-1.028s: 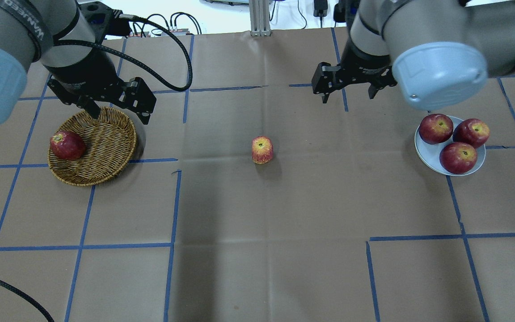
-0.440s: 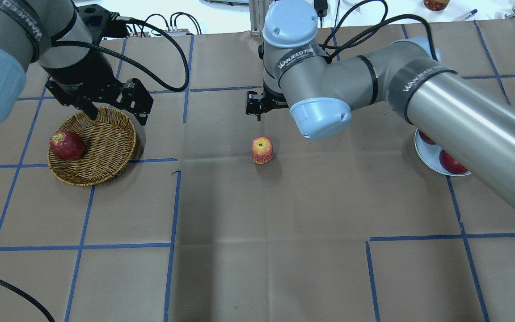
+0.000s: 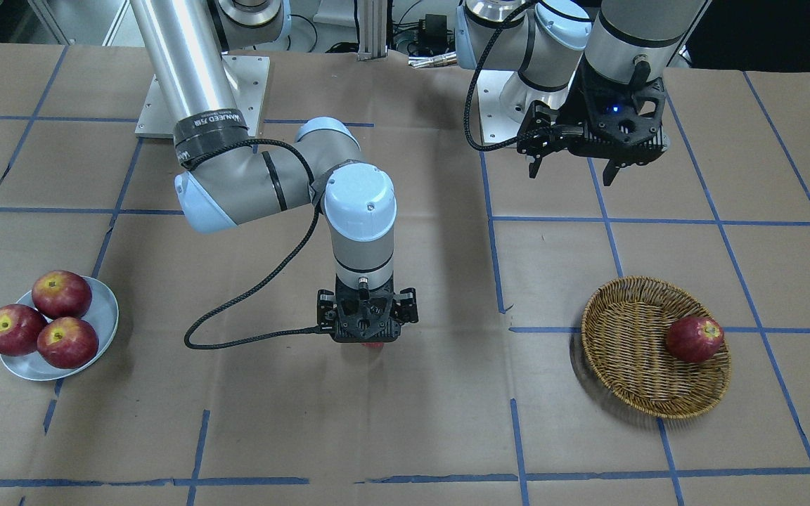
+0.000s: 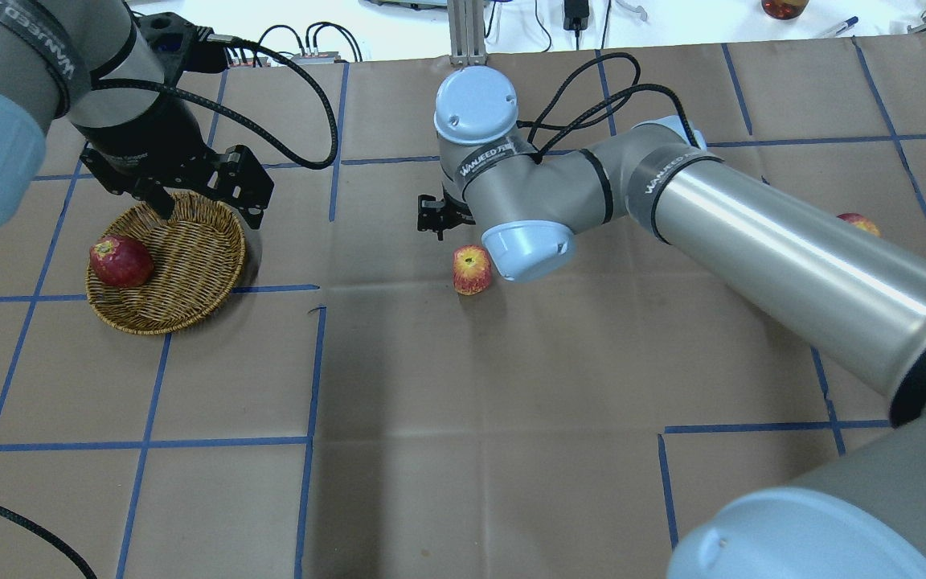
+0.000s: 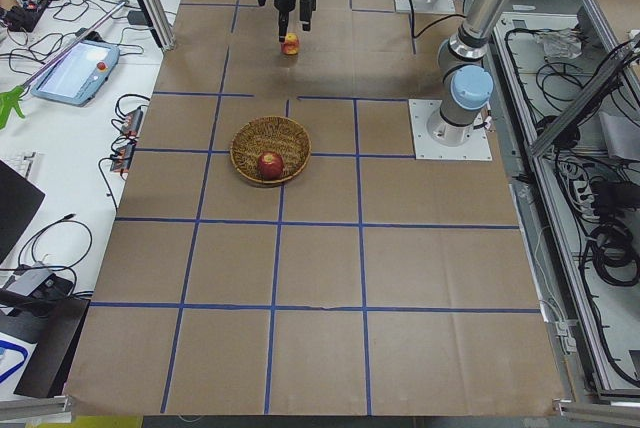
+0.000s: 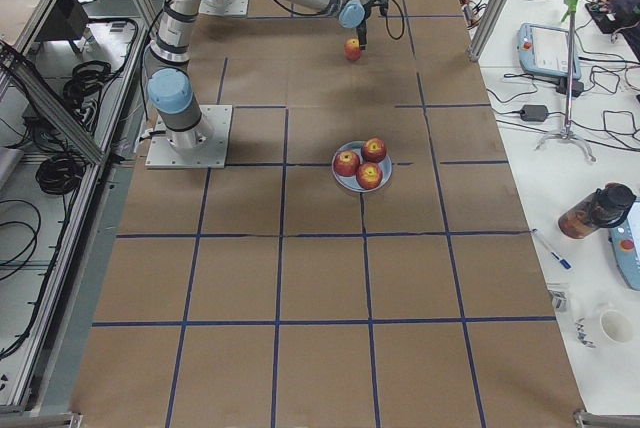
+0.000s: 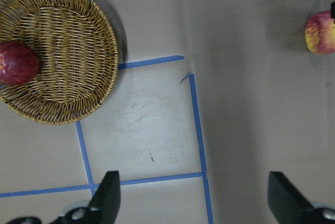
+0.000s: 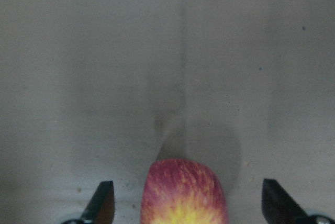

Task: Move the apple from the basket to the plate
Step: 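Grasp the apple with the right gripper and lift it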

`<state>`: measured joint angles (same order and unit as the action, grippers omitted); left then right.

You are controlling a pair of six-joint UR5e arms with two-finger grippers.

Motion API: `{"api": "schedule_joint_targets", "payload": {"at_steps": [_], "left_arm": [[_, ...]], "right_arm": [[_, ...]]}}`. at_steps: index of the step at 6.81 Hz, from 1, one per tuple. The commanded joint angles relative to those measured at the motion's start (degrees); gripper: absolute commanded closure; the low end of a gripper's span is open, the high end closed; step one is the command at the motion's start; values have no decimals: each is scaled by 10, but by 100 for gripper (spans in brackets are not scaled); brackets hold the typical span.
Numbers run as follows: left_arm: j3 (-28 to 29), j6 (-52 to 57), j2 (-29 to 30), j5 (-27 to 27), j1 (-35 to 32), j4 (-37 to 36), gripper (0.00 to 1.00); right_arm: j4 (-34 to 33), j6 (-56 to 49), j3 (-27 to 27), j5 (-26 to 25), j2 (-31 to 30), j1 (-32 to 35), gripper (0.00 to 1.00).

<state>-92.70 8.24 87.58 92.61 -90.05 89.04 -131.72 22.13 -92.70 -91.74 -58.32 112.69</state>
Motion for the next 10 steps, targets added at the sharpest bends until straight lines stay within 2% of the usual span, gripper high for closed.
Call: {"api": "schedule_joint_targets", "payload": {"at_steps": [1, 2, 3, 4, 6, 7, 8, 10], "left_arm": [[0, 0, -1, -2, 0, 0, 1], [-1, 0, -4, -3, 0, 1, 1], [-1, 0, -4, -3, 0, 1, 1], [-1, 0, -5, -1, -1, 1, 1], [-1, 0, -6, 2, 0, 1, 1], [-1, 0, -6, 4, 0, 1, 1], [-1, 0, -6, 3, 0, 1, 1], [-1, -1, -6, 5, 0, 1, 1]], "right_arm": [[-6, 1, -9, -4, 24, 2, 0], [-10, -1, -8, -4, 29, 2, 4], [-9, -2, -8, -5, 30, 2, 34], [-9, -2, -8, -5, 27, 2, 47], [-6, -3, -1, -5, 5, -3, 51], [6, -9, -3, -2, -31, -21, 51], [44, -29, -4, 1, -67, -55, 51], [142, -163, -10, 2, -142, -148, 50]]}}
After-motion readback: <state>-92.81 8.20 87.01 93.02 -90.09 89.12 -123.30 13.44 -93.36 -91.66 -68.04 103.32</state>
